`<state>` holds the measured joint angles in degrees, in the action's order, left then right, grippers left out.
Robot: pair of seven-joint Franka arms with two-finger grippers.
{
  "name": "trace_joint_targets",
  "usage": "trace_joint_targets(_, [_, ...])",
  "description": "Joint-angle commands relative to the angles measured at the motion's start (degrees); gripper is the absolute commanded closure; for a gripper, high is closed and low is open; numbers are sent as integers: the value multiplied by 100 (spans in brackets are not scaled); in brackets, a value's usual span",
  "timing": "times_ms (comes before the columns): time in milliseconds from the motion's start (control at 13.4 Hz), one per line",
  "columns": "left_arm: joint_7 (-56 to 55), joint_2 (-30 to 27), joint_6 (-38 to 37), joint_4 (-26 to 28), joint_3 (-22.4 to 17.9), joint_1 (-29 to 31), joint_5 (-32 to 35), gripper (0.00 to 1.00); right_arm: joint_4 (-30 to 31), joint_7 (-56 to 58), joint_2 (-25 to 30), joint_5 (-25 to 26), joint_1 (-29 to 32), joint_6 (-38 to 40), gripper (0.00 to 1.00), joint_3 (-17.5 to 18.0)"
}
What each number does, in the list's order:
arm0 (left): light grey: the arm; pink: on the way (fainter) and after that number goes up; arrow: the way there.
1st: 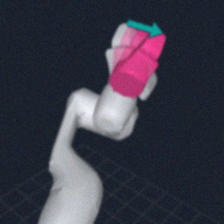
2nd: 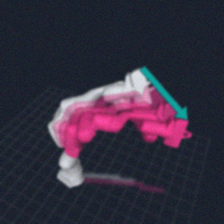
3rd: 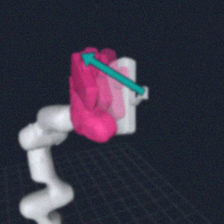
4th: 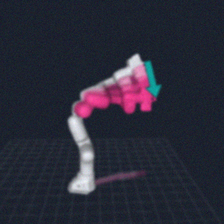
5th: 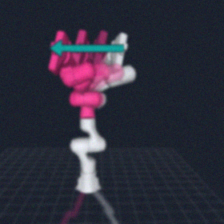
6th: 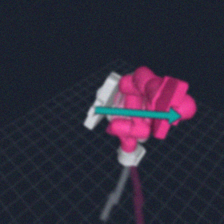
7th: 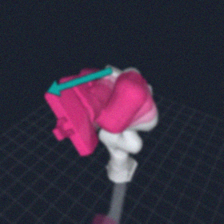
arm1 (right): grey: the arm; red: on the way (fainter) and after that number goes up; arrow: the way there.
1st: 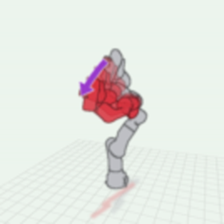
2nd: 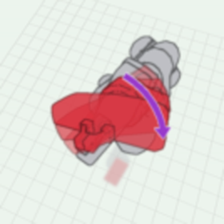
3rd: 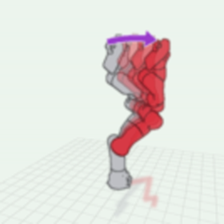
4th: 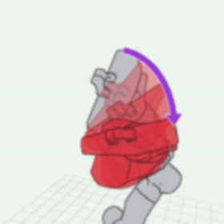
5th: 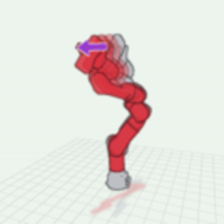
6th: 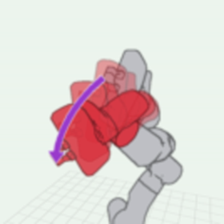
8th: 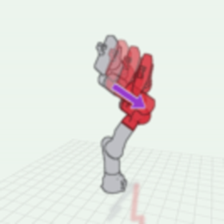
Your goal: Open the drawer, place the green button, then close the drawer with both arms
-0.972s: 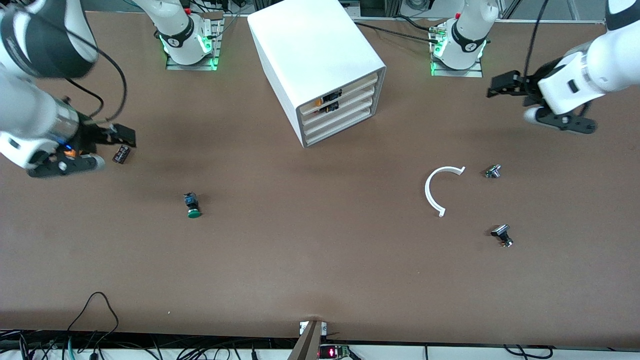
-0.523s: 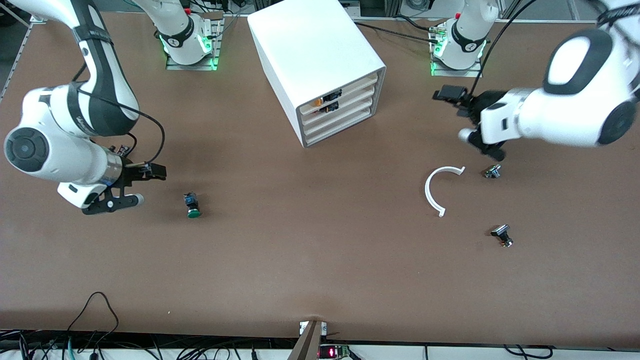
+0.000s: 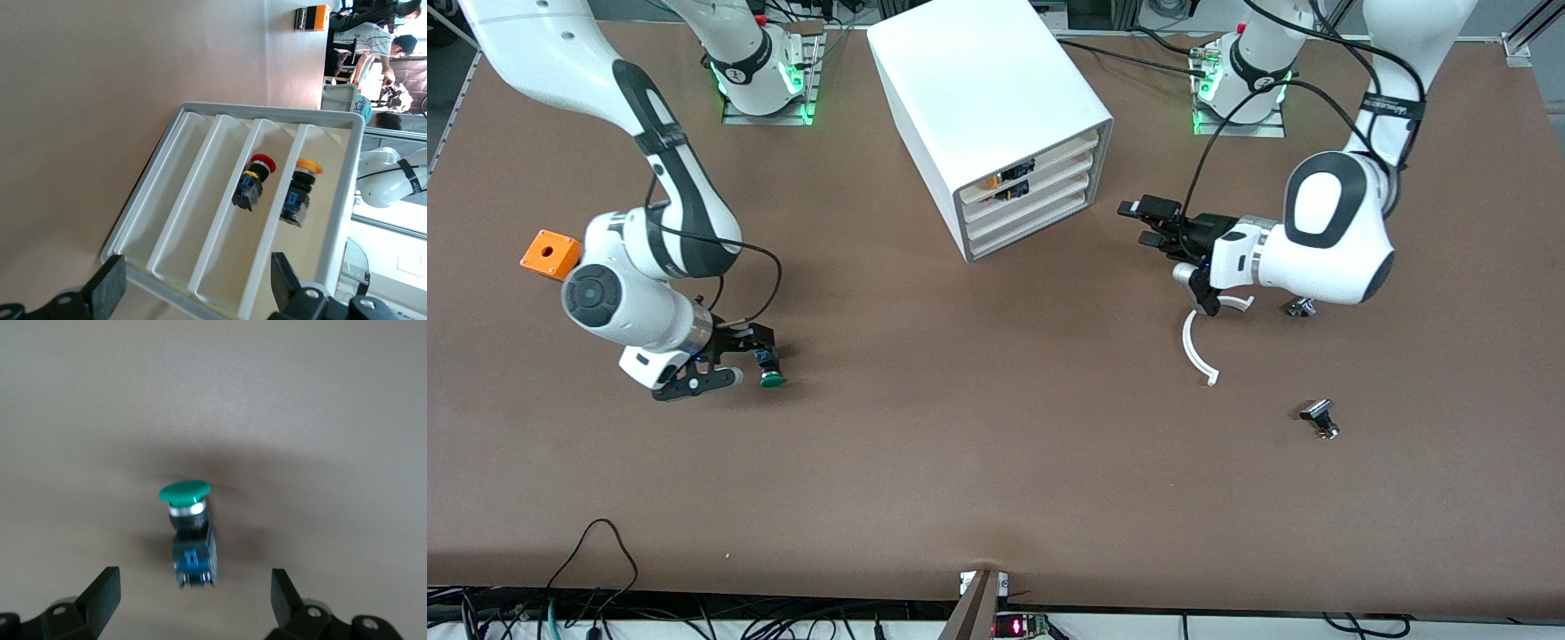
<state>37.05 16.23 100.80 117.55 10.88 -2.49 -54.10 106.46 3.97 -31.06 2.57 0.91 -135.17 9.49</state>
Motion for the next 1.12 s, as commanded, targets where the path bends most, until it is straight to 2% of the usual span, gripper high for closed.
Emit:
trace_joint_targets(0, [1011,187,499,425,160,38,-696,6,155,86,-251,7,24,-553,0,53])
trace_joint_targets(224, [2128,617,783,768,379,30,-1670,8,156,69,-331,7,24,-616,1,53])
trace_joint_targets(299, [2453,784,792,796,389,-14,-1839,14,156,34,-322,7,24,-590,9,53])
trace_joint_targets(374, [2578,960,800,805,398,-127,-1911,17,147,7,-313,7,24,-581,24,53])
trace_joint_targets(523, [2614,1172,906,805,406,-199,-2121,21,147,33,-313,7,24,-581,62,62])
trace_joint_targets(673, [2885,1356,906,805,494,-277,-2280,35,147,60,-313,7,24,-572,86,62])
trace_joint_targets(748, [3009,1470,897,822,512,-278,-2394,35,147,69,-313,7,24,-529,94,53])
trace_joint_targets(822, [3158,1584,880,848,547,-278,-2429,36,138,77,-313,7,24,-502,99,62])
trace_joint_targets(1047, [3238,1682,880,980,731,-278,-2727,37,-45,60,-296,7,32,-232,100,149])
